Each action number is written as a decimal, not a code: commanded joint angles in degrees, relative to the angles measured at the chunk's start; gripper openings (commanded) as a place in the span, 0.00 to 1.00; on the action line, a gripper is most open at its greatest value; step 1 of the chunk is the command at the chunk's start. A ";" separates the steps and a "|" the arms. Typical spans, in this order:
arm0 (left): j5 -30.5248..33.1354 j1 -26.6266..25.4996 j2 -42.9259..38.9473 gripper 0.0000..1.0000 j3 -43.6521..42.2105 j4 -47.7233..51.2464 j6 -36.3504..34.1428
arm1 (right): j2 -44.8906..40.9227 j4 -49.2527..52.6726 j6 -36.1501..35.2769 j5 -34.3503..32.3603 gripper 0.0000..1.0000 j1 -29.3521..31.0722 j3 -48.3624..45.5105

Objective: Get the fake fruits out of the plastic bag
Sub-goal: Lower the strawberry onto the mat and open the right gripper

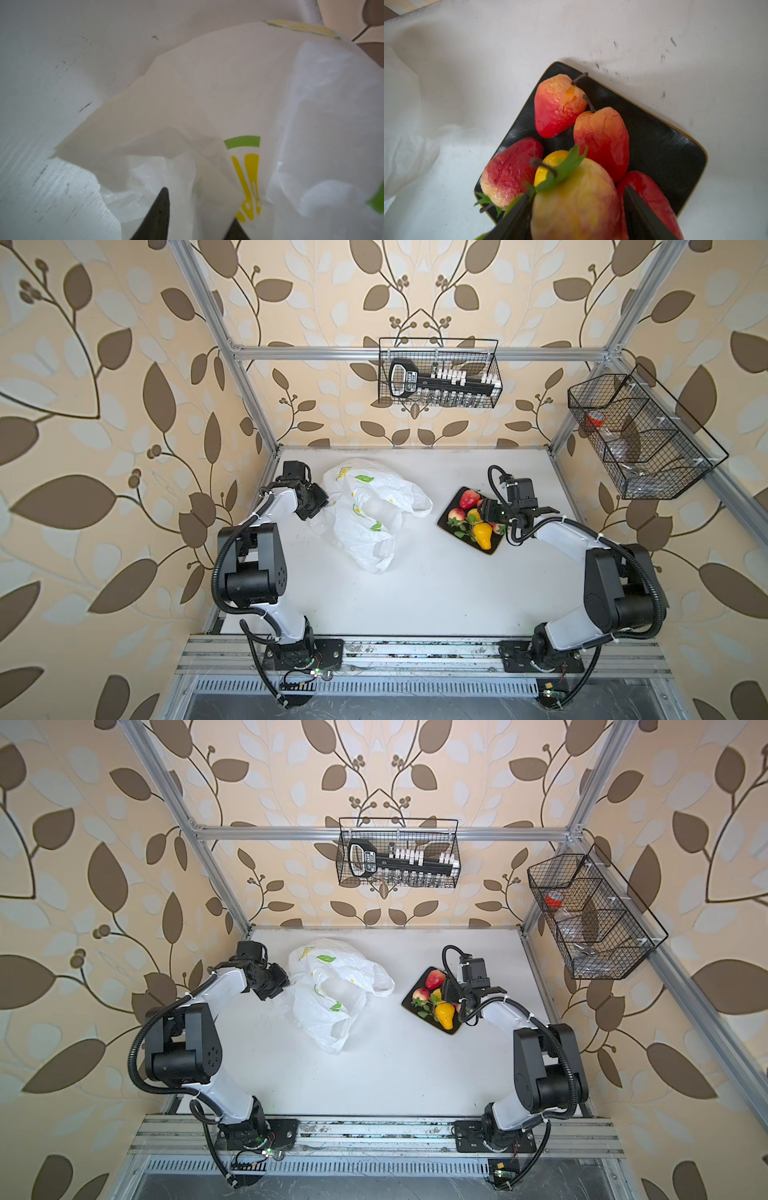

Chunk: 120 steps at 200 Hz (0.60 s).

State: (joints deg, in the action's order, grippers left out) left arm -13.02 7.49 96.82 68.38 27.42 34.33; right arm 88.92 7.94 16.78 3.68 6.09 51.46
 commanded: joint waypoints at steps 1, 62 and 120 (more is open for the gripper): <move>0.11 -0.02 -3.46 0.45 2.34 1.01 -1.58 | -0.45 -0.14 0.03 -1.06 0.72 -0.26 1.54; 3.55 0.05 -6.92 0.76 6.84 4.35 -4.42 | -10.57 4.01 -0.72 -2.78 0.90 -0.93 1.33; 18.17 0.04 -21.00 0.99 0.48 5.49 -6.46 | -32.22 -1.31 0.45 -17.40 0.95 -4.50 -13.63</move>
State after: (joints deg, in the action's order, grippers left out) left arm -4.32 7.49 84.62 73.03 32.21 29.76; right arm 62.48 8.25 16.01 -2.90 2.66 44.86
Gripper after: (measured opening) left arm 0.989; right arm 0.939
